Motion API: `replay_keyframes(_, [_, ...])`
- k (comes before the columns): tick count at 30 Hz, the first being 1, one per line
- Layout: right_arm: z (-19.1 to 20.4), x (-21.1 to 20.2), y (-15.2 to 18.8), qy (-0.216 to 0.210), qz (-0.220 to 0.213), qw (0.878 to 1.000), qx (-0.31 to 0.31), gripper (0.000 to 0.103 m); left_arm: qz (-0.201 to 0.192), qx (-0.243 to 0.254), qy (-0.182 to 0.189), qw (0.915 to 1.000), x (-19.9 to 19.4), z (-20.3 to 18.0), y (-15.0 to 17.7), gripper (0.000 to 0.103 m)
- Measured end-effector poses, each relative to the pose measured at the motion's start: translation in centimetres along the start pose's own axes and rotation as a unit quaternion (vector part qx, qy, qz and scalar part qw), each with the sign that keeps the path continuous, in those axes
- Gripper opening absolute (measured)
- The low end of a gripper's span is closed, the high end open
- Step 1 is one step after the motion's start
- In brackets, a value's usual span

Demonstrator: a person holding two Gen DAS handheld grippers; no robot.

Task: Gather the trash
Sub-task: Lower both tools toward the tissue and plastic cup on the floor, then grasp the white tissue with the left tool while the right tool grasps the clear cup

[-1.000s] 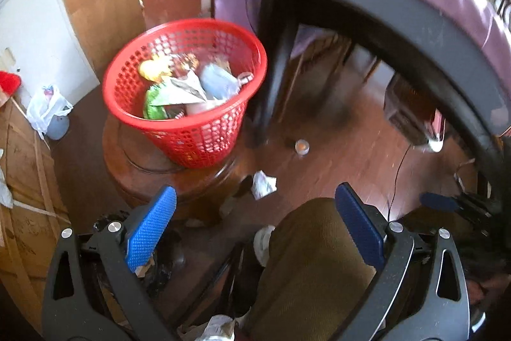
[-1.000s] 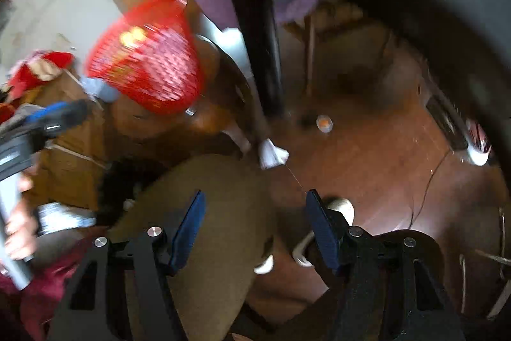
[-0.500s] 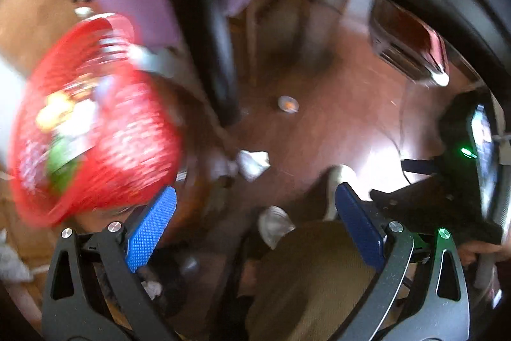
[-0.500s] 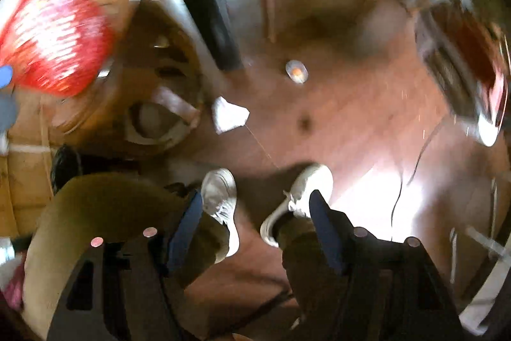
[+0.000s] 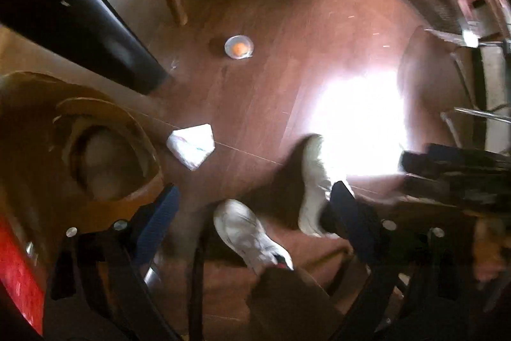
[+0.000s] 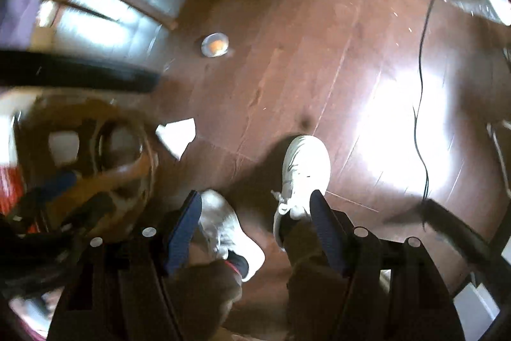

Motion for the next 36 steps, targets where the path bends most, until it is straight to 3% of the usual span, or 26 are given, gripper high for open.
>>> replay_keyframes(7, [1.0, 1.6, -3.9, 0.010, -0.008, 1.000, -0.001, 0.070, 0.031, -0.056, -0.001, 0.9979, 9.5, 2.6, -0.9, 0.090])
replay_keyframes(13, [3.4, 4.6, -7.3, -0.019, -0.018, 1.000, -0.010, 0.071, 0.050, -0.015, -0.051, 0.9973, 15.5, 1.5, 0.4, 0.090])
replay_keyframes(19, [6.3, 8.4, -9.8, -0.046, -0.034, 0.998, -0.029, 0.071, 0.044, -0.049, -0.048, 0.9966, 18.4, 3.6, 1.3, 0.087])
replay_keyframes(25, [9.3, 13.8, -11.7, -0.024, -0.036, 0.997, -0.063, 0.071, 0.042, -0.098, -0.038, 0.9936, 21.7, 6.5, 1.7, 0.075])
replay_keyframes(36, [15.0, 20.4, -16.1, -0.034, -0.072, 0.994, -0.079, 0.071, 0.006, -0.156, -0.023, 0.9874, 24.3, 9.8, 1.2, 0.074])
Point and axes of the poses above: each gripper's, at about its wrist camera, not at the fingertips, and x roughly the way its jaws point, z to its left, y to its underside, the point moved 4 cm from there along x, roughly the way its jaws point, and after that the axes turned 12 degrees about x, right-handed, at the moved point
